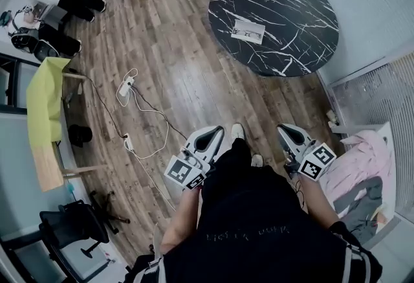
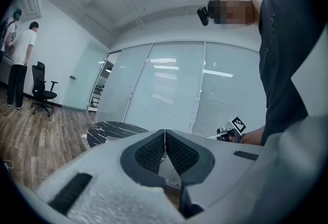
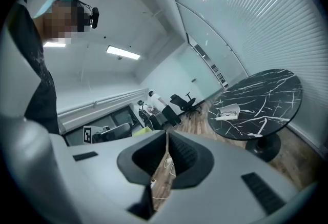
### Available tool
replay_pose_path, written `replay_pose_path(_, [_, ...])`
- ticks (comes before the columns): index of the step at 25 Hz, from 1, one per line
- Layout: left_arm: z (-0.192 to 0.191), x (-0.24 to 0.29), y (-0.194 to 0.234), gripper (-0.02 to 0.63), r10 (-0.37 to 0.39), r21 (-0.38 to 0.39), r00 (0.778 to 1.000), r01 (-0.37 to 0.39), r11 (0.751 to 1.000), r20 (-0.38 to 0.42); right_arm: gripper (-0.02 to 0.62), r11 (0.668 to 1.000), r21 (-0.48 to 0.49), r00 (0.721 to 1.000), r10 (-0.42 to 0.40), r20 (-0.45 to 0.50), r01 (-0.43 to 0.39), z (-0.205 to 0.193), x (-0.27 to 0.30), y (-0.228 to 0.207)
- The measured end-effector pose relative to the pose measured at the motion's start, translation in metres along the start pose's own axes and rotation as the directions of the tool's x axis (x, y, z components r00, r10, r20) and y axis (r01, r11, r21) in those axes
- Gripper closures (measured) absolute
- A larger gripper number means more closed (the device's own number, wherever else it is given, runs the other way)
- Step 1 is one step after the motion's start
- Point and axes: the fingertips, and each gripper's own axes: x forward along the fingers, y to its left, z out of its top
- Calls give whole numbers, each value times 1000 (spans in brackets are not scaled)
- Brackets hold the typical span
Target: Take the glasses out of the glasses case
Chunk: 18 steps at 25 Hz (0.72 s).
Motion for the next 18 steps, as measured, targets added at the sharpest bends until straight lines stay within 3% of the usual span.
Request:
replay_pose_path(10, [22, 15, 91, 586, -33, -36, 999, 34, 999, 28, 561, 998, -18, 999, -52, 1, 52, 36, 76, -14])
replay_pose_path(18, [25, 29, 110, 586, -71, -41, 997, 71, 997, 13, 561, 996, -8, 996, -91, 17, 92, 45, 92, -25])
